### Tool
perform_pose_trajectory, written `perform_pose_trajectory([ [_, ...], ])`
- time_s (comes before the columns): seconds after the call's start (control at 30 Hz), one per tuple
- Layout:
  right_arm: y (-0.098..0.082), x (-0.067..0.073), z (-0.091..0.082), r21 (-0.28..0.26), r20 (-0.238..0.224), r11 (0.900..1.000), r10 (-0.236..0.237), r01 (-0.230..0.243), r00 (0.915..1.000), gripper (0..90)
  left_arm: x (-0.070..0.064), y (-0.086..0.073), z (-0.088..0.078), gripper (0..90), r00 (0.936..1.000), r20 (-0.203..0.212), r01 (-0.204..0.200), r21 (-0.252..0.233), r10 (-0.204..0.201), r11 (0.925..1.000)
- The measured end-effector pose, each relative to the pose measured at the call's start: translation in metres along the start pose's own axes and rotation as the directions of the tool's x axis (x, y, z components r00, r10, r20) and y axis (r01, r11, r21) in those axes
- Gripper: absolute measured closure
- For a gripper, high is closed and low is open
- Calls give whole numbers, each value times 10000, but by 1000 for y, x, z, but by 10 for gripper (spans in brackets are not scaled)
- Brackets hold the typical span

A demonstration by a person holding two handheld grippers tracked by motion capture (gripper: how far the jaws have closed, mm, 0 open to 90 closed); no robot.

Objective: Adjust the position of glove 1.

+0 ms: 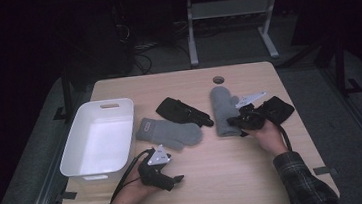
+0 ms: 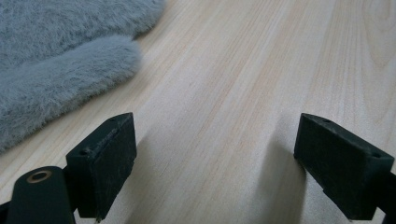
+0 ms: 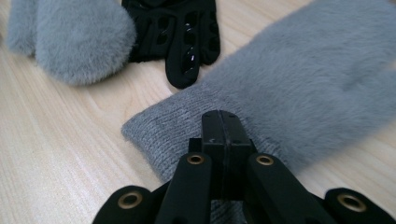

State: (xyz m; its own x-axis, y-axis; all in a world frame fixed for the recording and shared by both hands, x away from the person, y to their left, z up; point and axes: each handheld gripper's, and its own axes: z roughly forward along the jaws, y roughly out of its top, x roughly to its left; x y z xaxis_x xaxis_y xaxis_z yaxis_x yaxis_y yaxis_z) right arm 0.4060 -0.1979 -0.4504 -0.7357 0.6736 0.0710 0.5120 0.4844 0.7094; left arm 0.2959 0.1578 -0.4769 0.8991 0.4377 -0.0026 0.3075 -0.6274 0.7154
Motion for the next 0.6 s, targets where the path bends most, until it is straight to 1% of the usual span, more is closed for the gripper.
perform_pose_trajectory([
  [0.1, 1, 3, 2, 70, 20, 9999, -76, 76, 10000, 900, 0, 0, 0, 121, 10000, -7, 15, -17, -15, 10000],
  [0.27, 2, 6, 3, 131, -127, 9997, -226, 227, 9997, 900, 0, 0, 0, 121, 10000, 6, 31, -15, -31, 10000],
  [0.37, 2, 9, 4, 116, -328, 9997, -216, 220, 9992, 900, 0, 0, 0, 121, 10000, 6, 41, -20, -41, 10000],
  [0.5, 3, 13, 5, 120, -609, 9993, -357, 365, 9975, 900, 0, 0, 1, 121, 10000, 9, 79, -40, -79, 10000],
  [0.57, 3, 16, 4, 176, -659, 9994, -296, 309, 9974, 900, 0, 0, 1, 121, 10000, 0, 85, -36, -85, 10000],
  [0.6, 1, 19, 3, 228, -689, 9988, -419, 436, 9967, 900, 0, 1, 1, 121, 10000, -1, 88, -30, -88, 10000],
])
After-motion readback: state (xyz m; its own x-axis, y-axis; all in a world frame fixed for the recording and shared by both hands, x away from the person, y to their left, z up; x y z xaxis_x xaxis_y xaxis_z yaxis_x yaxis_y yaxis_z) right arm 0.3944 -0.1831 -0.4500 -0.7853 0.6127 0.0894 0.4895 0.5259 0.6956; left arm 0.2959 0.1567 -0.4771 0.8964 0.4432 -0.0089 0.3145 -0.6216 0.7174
